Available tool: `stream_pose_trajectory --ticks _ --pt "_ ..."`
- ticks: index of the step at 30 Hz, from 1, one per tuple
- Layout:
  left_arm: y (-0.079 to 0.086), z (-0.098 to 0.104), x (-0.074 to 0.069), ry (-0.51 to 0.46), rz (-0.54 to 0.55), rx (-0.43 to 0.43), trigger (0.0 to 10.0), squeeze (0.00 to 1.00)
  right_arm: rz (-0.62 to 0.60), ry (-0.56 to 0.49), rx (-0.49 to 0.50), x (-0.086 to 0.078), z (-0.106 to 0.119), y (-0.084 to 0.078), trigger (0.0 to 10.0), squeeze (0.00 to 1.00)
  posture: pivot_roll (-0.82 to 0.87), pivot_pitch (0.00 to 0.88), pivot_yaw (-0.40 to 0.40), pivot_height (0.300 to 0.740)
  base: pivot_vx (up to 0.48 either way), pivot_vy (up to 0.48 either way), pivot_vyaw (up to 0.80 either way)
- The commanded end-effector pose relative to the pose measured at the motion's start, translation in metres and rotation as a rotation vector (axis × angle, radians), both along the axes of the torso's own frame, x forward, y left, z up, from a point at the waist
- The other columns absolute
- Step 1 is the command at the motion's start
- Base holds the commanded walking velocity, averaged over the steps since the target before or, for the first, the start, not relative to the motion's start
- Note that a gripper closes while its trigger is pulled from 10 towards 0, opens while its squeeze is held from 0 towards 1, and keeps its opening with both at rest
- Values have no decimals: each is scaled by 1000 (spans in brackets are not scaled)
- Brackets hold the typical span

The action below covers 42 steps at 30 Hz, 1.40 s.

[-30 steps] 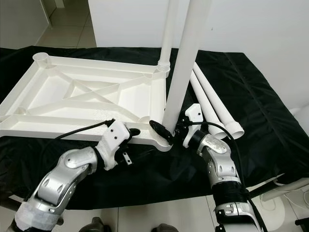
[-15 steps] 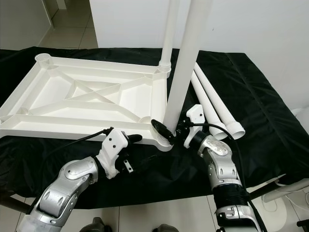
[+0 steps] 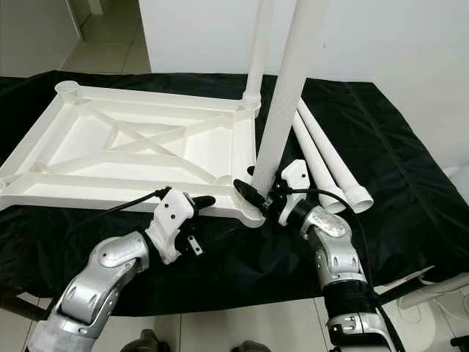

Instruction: Building children table

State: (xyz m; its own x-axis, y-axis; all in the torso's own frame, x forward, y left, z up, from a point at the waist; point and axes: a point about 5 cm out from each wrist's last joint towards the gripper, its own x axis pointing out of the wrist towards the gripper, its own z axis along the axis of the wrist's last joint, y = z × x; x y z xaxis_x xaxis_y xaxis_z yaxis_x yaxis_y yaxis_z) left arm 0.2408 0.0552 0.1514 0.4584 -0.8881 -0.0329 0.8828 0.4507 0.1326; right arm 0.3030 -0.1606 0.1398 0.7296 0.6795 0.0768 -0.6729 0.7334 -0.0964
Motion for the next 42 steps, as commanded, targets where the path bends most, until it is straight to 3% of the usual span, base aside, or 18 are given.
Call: stream_pose_trajectory --ticks 1,6,8,10,13,15,18,23,28,29,34,35,36,37,38,42 --pt "4 -2 8 -11 124 5 10000 0 -67 76 -14 -3 -15 -4 10000 0 -81 0 -25 740 0 0 0" --pt "0 0 8 -11 112 -5 10000 0 -266 77 -17 -6 -17 2 10000 0 -89 0 -16 740 0 0 0" --pt "0 0 8 -10 110 -7 10000 0 -293 74 -19 -7 -17 4 10000 0 -89 0 -16 740 0 0 0" --pt "0 0 8 -11 110 -7 10000 0 -421 99 29 -8 -18 11 10000 0 -91 0 -17 740 0 0 0" --pt "1 0 9 -12 112 -7 10000 0 -473 118 57 -10 -19 15 10000 0 -91 0 -17 740 0 0 0" --pt "3 2 11 -14 118 -8 10000 0 -597 138 77 -13 -21 26 10000 0 -86 0 -21 740 0 0 0" --pt "4 3 12 -19 123 -10 10000 0 -681 151 88 -16 -23 31 10000 0 -82 0 -21 740 0 0 0" --pt "4 7 13 -23 127 -18 10000 0 -733 159 95 -19 -24 40 10000 0 -79 3 -16 740 0 0 0" --pt "4 8 12 -24 122 -22 10000 0 -733 148 110 -21 -20 37 10000 35 -82 6 -15 740 0 0 0" --pt "3 8 12 -24 120 -22 10000 0 -726 144 121 -21 -19 37 10000 1000 -84 7 -14 740 0 0 0" --pt "3 8 12 -26 118 -24 10000 0 -704 133 151 -22 -13 38 10000 1000 -85 5 -14 740 0 0 0" --pt "2 9 12 -25 117 -28 10000 0 -660 111 140 -21 -10 32 10000 1000 -88 6 -13 740 0 0 0" --pt "2 9 12 -25 113 -31 10000 0 -614 92 121 -19 -8 25 10000 451 -92 6 -12 740 0 0 0" --pt "1 10 12 -24 110 -33 10000 0 -584 80 105 -18 -7 19 10000 451 -92 6 -12 740 0 0 0" --pt "1 10 11 -24 107 -33 10000 0 -553 66 85 -17 -6 14 10000 0 -92 6 -12 740 0 0 0" --pt "-1 10 10 -27 98 -30 10000 0 -438 40 32 -15 -6 6 10000 0 -86 0 -18 740 0 0 0"
